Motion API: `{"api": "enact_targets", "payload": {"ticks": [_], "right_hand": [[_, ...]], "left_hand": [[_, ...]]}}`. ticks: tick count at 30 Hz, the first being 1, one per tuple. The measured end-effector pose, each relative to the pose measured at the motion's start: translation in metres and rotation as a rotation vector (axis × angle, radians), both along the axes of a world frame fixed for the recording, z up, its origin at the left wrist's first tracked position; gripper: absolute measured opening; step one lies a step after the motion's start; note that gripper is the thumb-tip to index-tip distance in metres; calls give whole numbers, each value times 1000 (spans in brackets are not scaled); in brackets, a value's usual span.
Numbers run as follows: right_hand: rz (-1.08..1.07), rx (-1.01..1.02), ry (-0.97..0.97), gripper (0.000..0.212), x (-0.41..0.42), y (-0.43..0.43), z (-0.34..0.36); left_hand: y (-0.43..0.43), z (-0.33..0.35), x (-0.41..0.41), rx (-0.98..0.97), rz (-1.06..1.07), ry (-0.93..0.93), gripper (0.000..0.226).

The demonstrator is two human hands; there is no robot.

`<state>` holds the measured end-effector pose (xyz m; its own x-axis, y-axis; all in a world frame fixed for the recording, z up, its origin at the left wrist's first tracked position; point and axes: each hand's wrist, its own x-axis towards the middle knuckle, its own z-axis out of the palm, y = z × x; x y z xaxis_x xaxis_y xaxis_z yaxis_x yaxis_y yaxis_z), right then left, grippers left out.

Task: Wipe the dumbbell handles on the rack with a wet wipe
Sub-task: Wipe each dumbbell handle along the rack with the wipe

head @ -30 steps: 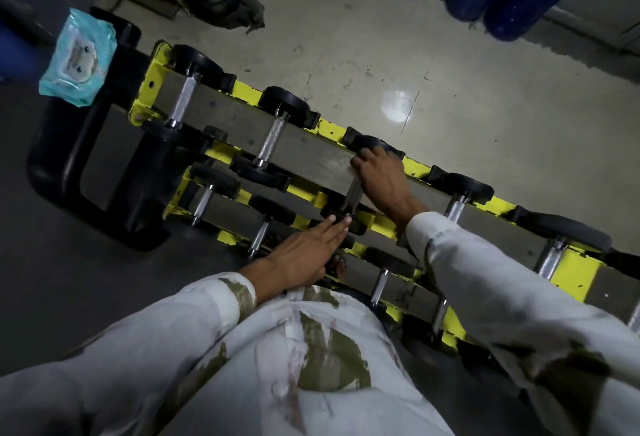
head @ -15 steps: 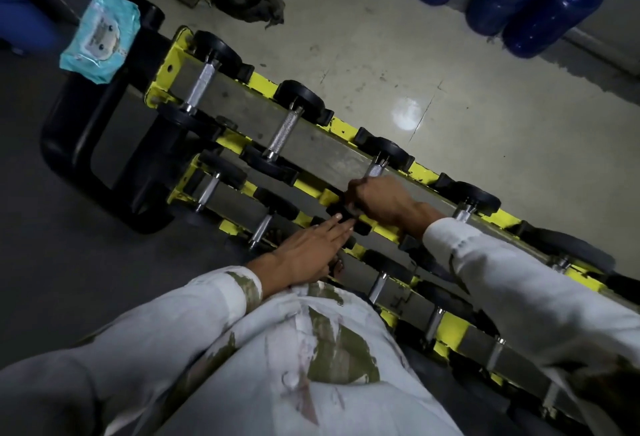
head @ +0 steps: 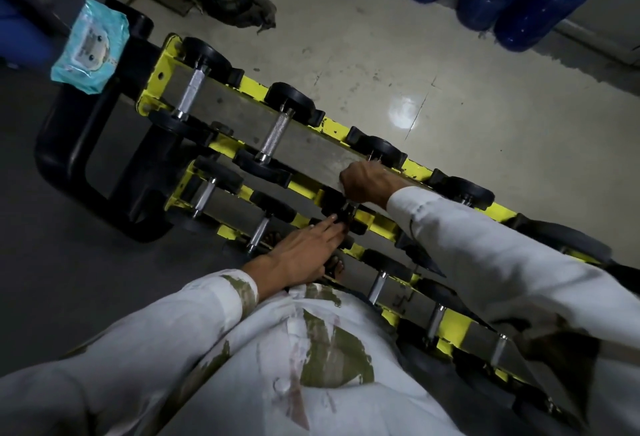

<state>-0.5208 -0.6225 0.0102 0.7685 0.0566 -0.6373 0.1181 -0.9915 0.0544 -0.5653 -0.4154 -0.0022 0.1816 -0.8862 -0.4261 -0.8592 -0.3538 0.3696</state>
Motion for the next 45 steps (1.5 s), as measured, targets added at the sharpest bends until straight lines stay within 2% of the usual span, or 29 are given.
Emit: {"api": "enact_targets", "payload": {"ticks": [2,3,5,8,10,12,14,16,18,21,23,28,35,39,42,45], "right_hand": [[-9,129,165,21,-1,7,1],[-16,156,169,20,0,4,1],[-20,127,17,16,2,-9,3],[-22,140,-353,14,-22,-27,-5],[58,247,-462,14,-47,-23,-14],[52,345,-482,16,-71,-15,-25],[-152,389,-526,23,-86,-9,-33],[-462,494,-606,27,-94,-5,-40],[-748,642,-678,18,-100,3,-45],[-1109,723,-728,8,-101,12,-53],[-1266,773,-705,5,-102,12,-56],[-1396,802,-621,3,-101,7,-62],[-1471,760,-468,19,-93,12,-71],[-1589,805,-532,17,-66,-3,-58],[-1784,932,-655,16,-35,-24,-53],[-1818,941,-586,20,-34,-22,-70]], "left_hand": [[-1,0,-1,4,-4,-3,81],[-1,-1,-2,8,0,-9,81],[-1,-4,-3,-5,19,-49,85],[-8,-6,-2,-59,21,-149,88],[-20,-2,-1,-112,-6,-238,72],[-31,2,-1,-142,-54,-327,49],[-40,1,2,-136,-70,-371,43],[-48,-1,7,-111,-57,-386,40],[-55,-3,12,-90,-26,-373,37],[-55,-10,21,-126,26,-267,52],[-47,-12,32,-195,103,-144,62],[-33,-17,52,-278,386,159,40],[-45,-26,58,-277,454,272,36],[-44,-19,57,-244,368,221,39],[-42,-6,44,-261,256,47,50],[-30,1,24,-268,116,-90,67]]}}
